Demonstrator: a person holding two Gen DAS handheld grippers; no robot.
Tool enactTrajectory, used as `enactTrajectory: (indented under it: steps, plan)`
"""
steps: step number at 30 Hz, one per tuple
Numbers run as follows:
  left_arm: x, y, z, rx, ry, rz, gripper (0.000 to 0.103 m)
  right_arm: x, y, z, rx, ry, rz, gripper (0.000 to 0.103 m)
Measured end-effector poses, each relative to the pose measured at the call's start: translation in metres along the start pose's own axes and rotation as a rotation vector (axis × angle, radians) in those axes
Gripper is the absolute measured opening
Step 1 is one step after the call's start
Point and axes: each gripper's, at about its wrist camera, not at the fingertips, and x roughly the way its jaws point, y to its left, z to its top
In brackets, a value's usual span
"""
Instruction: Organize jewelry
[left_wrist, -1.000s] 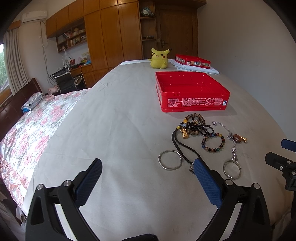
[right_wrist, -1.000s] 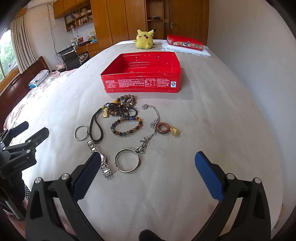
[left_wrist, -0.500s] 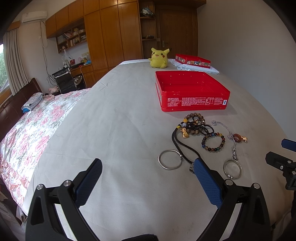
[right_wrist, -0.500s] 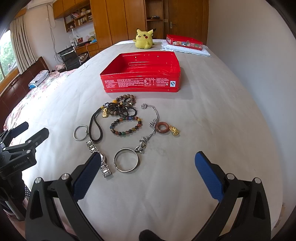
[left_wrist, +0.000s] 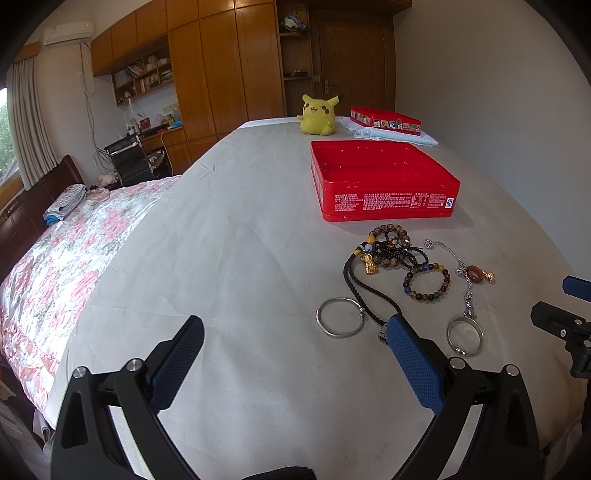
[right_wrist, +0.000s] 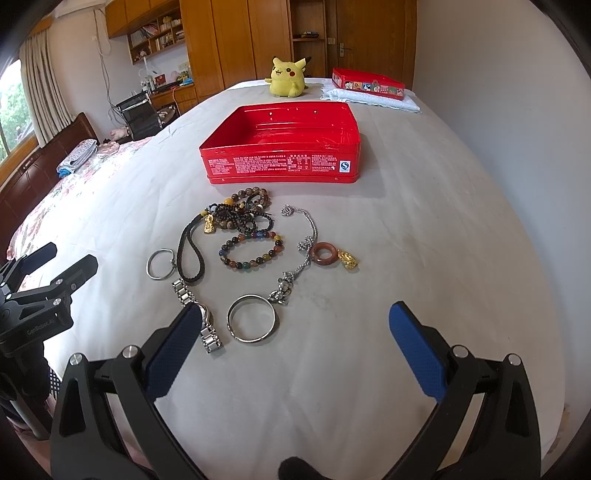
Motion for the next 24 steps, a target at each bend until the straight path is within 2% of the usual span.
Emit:
enactTrajectory:
  steps: [14, 21, 24]
  plan:
    - [0.002, 0.005, -0.005, -0.001, 0.014, -0.001, 0.099, 0.006, -0.002, 0.001, -0.009, 0.020, 0.035, 0.100]
    - [0.013, 0.022, 0.002, -0.042, 0.050, -0.075, 0.099, 0.022, -0.015, 0.008, 0.028, 0.085, 0.073, 0.100]
    - [0.026, 0.035, 0.010, -0.056, 0.120, -0.104, 0.099, 0.031, -0.025, 0.015, 0.056, 0.126, 0.105, 0.100]
